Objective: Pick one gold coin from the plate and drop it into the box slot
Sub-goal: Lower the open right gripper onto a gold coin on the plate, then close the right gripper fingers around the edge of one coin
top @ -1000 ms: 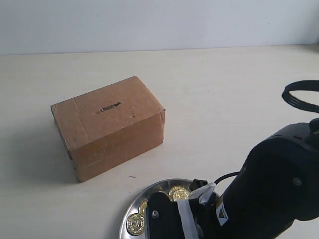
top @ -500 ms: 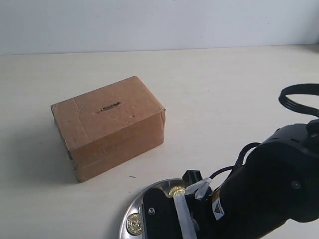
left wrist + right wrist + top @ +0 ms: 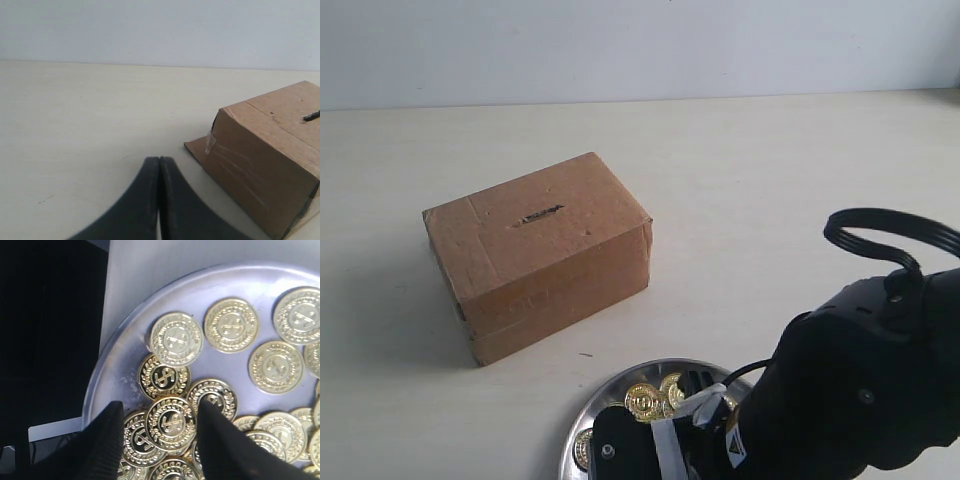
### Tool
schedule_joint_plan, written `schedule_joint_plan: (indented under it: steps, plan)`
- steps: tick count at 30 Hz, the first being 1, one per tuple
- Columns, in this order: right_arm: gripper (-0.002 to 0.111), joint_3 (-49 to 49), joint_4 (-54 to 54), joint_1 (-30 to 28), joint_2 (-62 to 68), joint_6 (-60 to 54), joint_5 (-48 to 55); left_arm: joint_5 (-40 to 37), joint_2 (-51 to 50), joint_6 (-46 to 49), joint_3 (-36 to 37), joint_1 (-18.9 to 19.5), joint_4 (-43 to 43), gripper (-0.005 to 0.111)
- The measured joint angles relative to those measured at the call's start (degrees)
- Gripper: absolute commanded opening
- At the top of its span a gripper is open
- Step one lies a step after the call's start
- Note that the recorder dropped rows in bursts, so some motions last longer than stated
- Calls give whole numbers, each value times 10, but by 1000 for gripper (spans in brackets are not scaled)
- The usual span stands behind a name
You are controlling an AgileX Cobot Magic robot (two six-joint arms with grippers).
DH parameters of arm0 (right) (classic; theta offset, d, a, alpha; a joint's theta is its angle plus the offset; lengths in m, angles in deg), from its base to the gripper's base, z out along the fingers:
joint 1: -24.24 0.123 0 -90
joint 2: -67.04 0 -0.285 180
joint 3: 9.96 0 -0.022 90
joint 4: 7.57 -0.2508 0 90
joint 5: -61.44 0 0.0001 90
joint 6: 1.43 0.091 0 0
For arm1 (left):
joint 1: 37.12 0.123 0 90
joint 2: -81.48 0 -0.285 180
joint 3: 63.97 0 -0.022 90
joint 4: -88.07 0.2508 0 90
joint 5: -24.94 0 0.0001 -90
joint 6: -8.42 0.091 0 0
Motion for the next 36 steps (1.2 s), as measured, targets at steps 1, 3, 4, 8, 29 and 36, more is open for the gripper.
schedule_joint_plan:
  steps: [1,3,4,8,29,36]
  plan:
    - [45,0,0,0,0,0,0,0,0,0,0,0,0,0]
    - [45,0,0,0,0,0,-2,0,0,0,0,0,0,0]
    - [45,0,0,0,0,0,-2,0,0,0,0,0,0,0]
    - [45,0,0,0,0,0,-14,0,0,0,0,0,0,0]
    - [45,0,17,0,48,48,-33,0,0,0,0,0,0,0]
    - [45,0,17,0,52,48,-33,0,0,0,0,0,0,0]
